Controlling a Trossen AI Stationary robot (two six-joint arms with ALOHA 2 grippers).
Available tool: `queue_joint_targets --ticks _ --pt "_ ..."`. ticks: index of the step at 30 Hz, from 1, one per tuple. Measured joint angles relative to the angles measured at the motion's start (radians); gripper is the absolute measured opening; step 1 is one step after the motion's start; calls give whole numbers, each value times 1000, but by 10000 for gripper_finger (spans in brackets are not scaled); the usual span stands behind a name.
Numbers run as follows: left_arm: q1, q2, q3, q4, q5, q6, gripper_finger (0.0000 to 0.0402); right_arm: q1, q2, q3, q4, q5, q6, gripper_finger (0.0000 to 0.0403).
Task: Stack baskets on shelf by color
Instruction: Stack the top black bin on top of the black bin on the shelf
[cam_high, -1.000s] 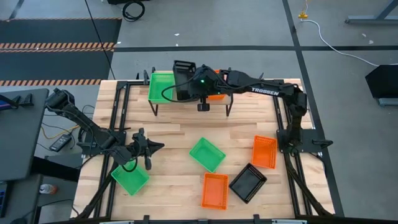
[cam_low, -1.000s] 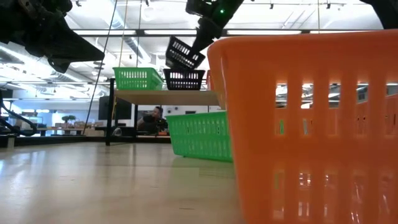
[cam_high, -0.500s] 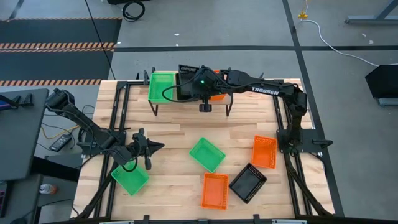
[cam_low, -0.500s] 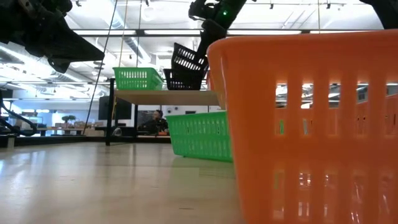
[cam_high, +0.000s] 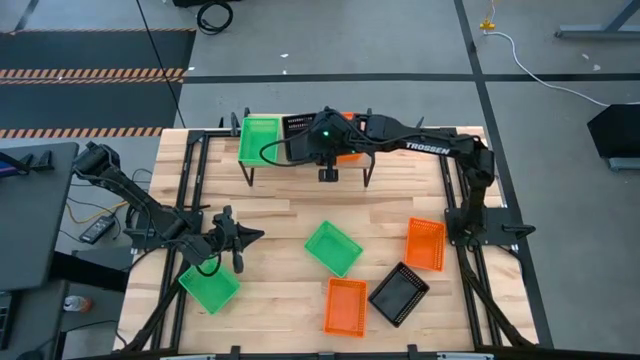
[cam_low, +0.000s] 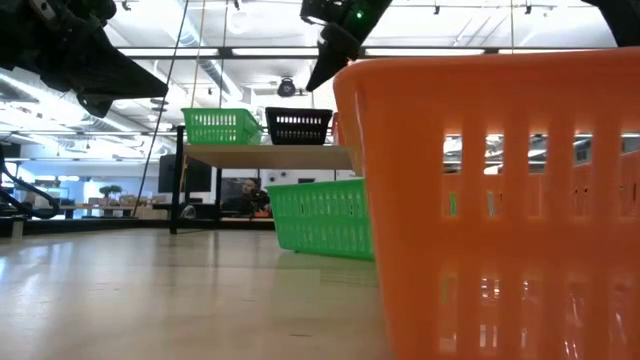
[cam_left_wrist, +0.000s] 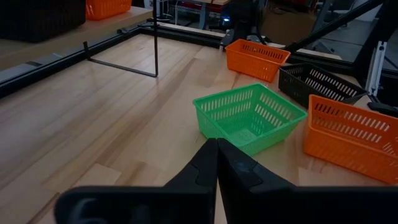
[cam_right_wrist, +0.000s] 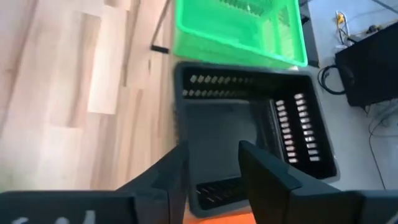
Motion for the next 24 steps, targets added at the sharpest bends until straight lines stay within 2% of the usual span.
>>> queue_joint_targets --ticks 6,11,24 --pt "0 0 0 0 0 -1 19 11 -1 0 -51 41 -2 153" --pt "0 0 0 0 0 -6 13 2 -1 -1 -95 36 -1 153" --pt "0 0 0 -6 1 -25 20 -9 7 -57 -47 -1 3 151"
